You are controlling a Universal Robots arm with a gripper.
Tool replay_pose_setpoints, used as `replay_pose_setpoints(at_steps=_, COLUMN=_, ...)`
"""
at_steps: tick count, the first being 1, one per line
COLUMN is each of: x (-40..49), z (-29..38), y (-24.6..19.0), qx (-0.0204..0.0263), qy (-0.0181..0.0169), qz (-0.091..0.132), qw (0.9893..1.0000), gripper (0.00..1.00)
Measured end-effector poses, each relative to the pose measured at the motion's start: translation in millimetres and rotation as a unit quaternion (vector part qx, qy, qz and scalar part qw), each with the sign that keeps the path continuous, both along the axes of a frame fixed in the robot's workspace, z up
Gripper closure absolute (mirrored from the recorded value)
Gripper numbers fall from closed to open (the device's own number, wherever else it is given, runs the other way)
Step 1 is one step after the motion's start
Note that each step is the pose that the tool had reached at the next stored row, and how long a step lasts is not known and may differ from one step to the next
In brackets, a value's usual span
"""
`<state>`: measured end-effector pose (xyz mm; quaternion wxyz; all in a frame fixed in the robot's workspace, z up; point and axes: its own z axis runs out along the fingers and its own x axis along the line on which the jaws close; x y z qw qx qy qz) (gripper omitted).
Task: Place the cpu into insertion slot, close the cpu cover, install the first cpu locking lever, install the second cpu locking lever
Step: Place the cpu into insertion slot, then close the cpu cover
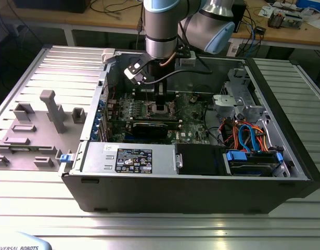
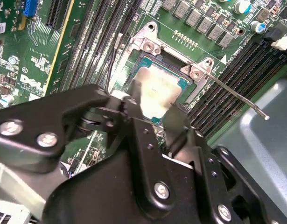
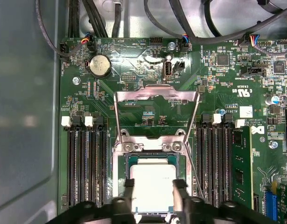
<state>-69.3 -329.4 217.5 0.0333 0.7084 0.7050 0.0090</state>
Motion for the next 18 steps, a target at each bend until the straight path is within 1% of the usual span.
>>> replay_pose_setpoints(at_steps=5, x=0.0, z=0.1, y=0.0, qx=0.0000, qy=0.0001, qz=0.000, qw=1.0000, gripper=0.89)
replay_pose_setpoints(at_steps=18, x=0.1, z=0.4, y=0.0, qx=0.0000, qy=0.0003, qz=0.000, qw=1.0000, gripper=0.89)
